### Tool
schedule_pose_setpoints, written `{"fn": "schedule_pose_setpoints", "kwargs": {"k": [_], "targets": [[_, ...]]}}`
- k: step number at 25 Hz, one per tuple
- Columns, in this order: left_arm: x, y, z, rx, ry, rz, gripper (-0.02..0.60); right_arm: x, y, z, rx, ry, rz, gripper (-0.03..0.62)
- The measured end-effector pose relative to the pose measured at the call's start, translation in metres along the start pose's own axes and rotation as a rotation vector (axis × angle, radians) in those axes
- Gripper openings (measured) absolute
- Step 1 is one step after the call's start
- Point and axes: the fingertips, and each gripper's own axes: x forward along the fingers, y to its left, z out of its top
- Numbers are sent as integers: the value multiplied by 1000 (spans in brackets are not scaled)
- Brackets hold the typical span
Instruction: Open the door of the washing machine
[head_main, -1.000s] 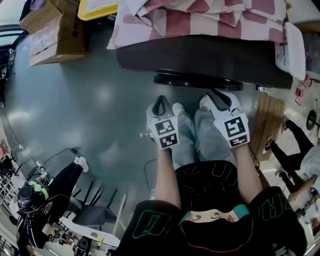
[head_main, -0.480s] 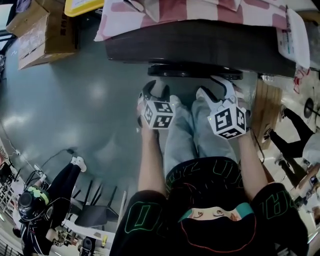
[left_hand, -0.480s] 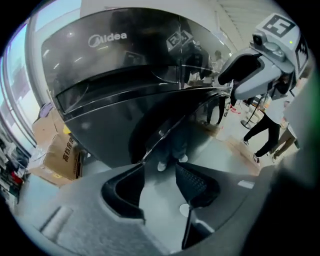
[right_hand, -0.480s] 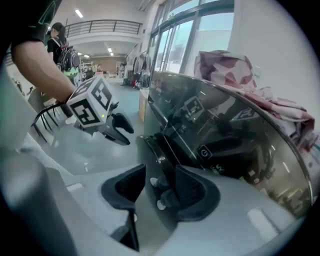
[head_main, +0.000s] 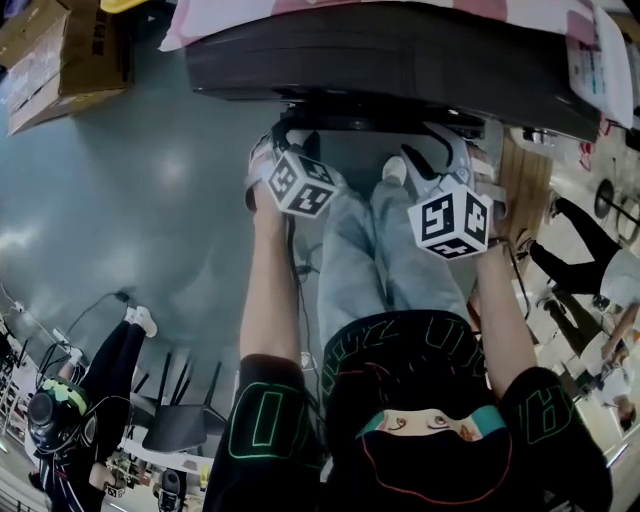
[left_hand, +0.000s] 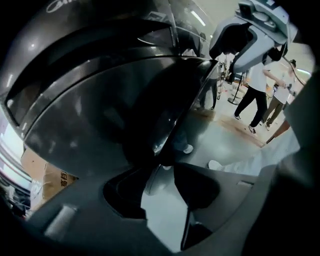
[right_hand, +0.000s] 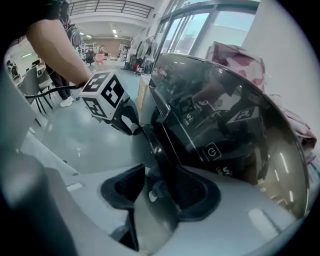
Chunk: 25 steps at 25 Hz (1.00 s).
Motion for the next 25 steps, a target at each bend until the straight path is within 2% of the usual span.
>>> {"fn": "schedule_pose_setpoints", "kwargs": {"k": [3,6,11,16,25], "targets": [[5,-5,1,49,-8,-6,184,2,-2,-3,-1,18,-3,199],[4,-5,-1,55,0,-14,176,4,-1,-2,-11,20,2,196],[3,-9,-9,33,7,-9,170,5,0,-2,-47,39,21,118],[-4,-13,-14,10,2,7,170,1,5,-1,-108,42,52,118],[-20,-56,-39,-70,10,14,160,-10,30,-17,-205,62,135,118]]}}
